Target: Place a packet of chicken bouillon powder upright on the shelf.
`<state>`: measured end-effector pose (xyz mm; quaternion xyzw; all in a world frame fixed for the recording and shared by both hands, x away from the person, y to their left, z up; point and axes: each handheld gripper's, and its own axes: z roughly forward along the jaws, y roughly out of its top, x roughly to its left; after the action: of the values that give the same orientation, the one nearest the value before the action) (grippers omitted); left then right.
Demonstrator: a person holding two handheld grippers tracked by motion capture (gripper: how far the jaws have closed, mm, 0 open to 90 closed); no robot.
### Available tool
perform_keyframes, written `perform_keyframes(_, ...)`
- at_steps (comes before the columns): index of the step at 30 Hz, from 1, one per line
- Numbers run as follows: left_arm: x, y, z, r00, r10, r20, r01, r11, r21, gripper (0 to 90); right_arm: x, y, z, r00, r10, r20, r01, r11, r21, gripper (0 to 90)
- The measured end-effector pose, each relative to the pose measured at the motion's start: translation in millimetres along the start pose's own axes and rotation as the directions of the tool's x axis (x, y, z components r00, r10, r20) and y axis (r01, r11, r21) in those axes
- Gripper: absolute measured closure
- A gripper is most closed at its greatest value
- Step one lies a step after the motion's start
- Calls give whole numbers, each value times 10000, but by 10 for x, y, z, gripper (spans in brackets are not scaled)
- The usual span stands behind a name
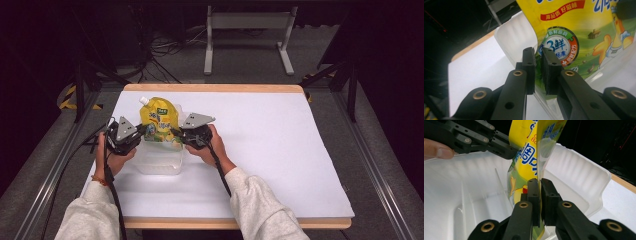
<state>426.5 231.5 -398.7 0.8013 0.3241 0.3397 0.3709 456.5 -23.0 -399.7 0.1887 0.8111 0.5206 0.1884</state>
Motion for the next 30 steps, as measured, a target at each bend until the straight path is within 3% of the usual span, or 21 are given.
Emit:
perform_keyframes(11,8,-10,-26,9999,-86,135,85,10000,35,805,43,10,-11,9998,-181,67,180,9997,187,853)
perform_keyframes(15,30,-26,-36,9985,-443,322,447,9989,-115,795,50,19,-11,9995,-310,116,307,9991,276,842)
perform_keyframes(24,45,-34,-117,9892,-1238,784,1275,9909,-436,738,45,84,-101,9979,-417,503,392,9980,504,706)
perform_keyframes(30,22,-21,-179,9887,-1301,751,1346,9892,-580,696,38,110,-157,9977,-325,595,297,9984,478,666)
